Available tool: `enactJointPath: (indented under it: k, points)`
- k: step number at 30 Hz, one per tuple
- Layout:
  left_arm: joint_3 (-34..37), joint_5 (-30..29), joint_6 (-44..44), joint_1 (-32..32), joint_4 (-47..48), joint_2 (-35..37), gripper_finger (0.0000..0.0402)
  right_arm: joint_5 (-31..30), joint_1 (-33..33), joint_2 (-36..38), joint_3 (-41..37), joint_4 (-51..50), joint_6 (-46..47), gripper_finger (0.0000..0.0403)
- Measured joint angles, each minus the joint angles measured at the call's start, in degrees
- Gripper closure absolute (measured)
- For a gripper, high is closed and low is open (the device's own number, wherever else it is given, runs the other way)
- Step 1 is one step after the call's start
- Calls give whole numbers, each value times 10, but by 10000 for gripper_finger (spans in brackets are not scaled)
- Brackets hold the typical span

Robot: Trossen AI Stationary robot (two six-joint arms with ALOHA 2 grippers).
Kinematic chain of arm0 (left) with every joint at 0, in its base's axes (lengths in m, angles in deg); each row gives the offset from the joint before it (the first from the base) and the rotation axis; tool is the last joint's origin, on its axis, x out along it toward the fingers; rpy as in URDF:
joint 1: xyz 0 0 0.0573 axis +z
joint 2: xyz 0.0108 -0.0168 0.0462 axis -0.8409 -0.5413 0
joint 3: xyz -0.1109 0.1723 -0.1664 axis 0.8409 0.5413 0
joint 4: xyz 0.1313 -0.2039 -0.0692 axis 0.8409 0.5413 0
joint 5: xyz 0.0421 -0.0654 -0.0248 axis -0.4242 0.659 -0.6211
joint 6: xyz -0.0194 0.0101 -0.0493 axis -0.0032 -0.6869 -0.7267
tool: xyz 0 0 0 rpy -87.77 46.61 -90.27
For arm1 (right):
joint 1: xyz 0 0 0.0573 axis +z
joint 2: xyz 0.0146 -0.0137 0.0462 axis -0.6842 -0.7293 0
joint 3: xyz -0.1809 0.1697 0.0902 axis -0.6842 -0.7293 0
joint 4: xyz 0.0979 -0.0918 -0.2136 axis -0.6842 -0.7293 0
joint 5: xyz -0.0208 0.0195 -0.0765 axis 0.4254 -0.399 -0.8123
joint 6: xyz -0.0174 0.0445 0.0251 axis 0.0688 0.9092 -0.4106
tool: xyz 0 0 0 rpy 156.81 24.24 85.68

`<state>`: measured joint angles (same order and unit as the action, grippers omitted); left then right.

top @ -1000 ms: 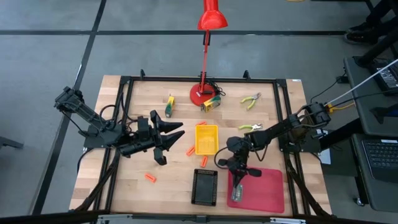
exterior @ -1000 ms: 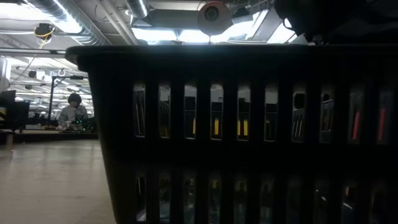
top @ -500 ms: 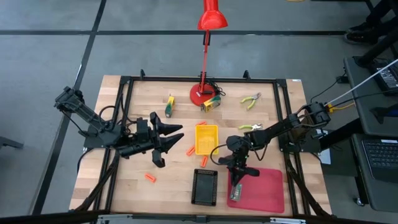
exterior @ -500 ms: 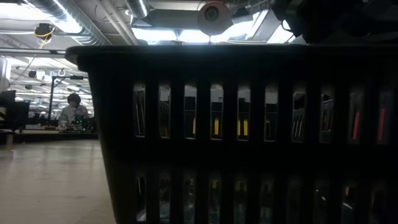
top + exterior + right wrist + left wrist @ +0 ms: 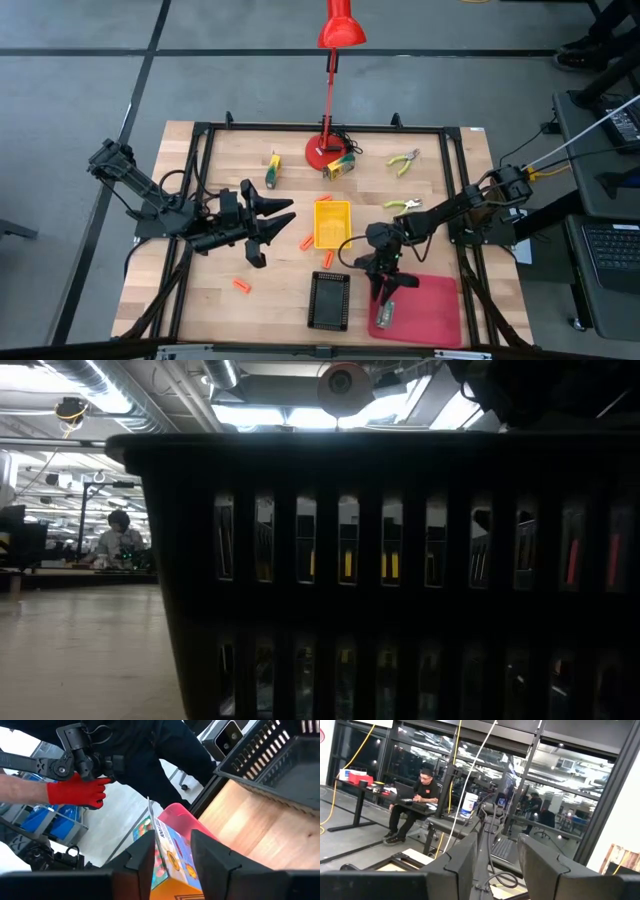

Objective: Pick & Place School Supplies
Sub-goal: Put the yellow crayon box into the pink bin

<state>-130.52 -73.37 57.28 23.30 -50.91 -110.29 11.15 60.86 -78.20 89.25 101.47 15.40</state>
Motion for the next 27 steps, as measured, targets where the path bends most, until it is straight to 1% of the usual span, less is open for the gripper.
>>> enactJointPath:
  k: [4,8,14,20,23,27]
  points:
    - [0,0,0,0,0,0,263,1,1,0,0,5,16,245]
    - [0,0,0,0,0,0,263,2,1,0,0,36,44,225]
    - [0,-1,0,0,2,0,263,-6,-4,0,30,37,45,209]
    - [0,-22,21,-1,6,0,263,-62,-33,0,102,38,32,208]
    - [0,-48,40,-5,12,0,263,-64,-51,2,155,38,37,209]
    - [0,-101,42,-18,72,3,262,-46,-72,30,225,22,55,209]
